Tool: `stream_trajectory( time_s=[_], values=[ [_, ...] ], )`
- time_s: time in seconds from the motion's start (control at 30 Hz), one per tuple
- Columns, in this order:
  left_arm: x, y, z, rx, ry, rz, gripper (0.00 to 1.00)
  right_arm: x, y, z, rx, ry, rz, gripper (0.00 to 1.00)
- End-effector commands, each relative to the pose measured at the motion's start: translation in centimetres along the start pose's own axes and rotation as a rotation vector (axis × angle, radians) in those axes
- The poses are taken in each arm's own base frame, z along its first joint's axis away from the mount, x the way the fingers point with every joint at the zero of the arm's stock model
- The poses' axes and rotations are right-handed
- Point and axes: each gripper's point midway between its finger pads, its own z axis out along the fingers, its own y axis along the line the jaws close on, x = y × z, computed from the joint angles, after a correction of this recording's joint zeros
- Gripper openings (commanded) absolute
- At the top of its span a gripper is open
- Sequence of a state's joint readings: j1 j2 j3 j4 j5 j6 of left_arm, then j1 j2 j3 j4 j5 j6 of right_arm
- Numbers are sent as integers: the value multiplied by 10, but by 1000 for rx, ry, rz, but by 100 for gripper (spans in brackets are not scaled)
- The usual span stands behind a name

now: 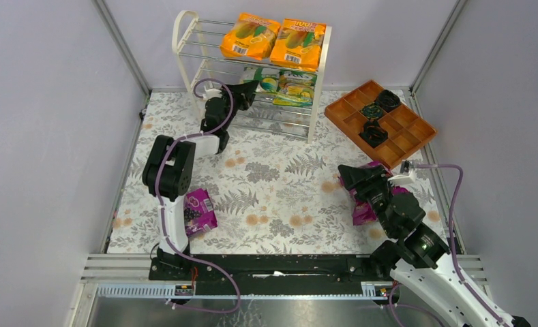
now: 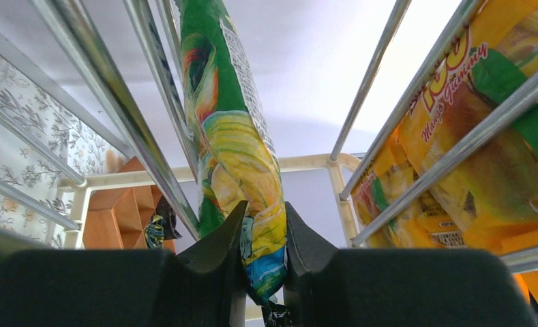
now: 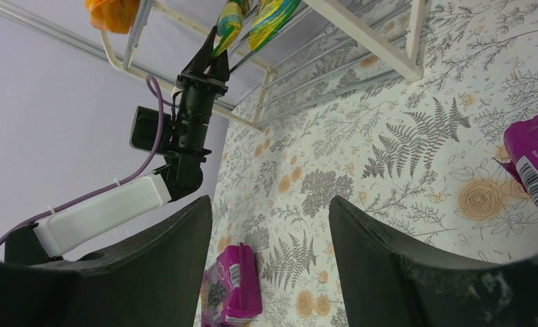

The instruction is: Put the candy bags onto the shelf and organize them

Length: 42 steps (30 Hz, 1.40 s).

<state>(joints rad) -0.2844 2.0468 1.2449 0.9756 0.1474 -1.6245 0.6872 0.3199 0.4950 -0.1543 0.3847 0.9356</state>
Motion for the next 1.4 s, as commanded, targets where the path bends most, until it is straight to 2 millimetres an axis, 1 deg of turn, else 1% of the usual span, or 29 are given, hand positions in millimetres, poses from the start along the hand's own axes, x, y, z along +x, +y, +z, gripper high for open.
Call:
stream_trajectory(
  time_s=[0.0,0.2,0.3,0.4,0.57,0.8,0.87,1.03,1.2,1.23,1.27,1.3,1.37],
  values=[
    [-14,-26,7,90,-59,46,20,-22,10,-5,-9,-70,13,70],
    [-16,-20,9,67,-63,71,20,-19,8,-4,0,-66,11,70],
    [-9,-15,10,56,-33,62,21,-17,7,-2,0,-61,14,70],
    [-4,-15,5,59,-2,59,25,-15,7,-1,-4,-57,18,70],
    [-1,-11,-5,8,8,72,38,-11,4,1,0,-49,20,70],
    [9,-6,-12,-97,63,64,49,-9,4,2,-5,-41,25,70],
    [10,-5,-16,-118,71,61,54,-8,4,2,-4,-40,26,70],
    [17,-7,-24,-158,106,70,61,-7,2,1,-3,-39,29,70],
    [17,6,-41,-272,145,63,67,-8,1,0,-1,-42,26,70],
    [17,6,-45,-280,150,67,73,-8,0,0,1,-42,25,70],
    [16,5,-49,-284,159,77,83,-8,-1,0,1,-43,24,70],
    [16,5,-52,-295,169,90,89,-8,-1,0,2,-44,22,70],
    [13,3,-60,-315,190,122,91,-6,-2,1,4,-40,14,70]
  ],
)
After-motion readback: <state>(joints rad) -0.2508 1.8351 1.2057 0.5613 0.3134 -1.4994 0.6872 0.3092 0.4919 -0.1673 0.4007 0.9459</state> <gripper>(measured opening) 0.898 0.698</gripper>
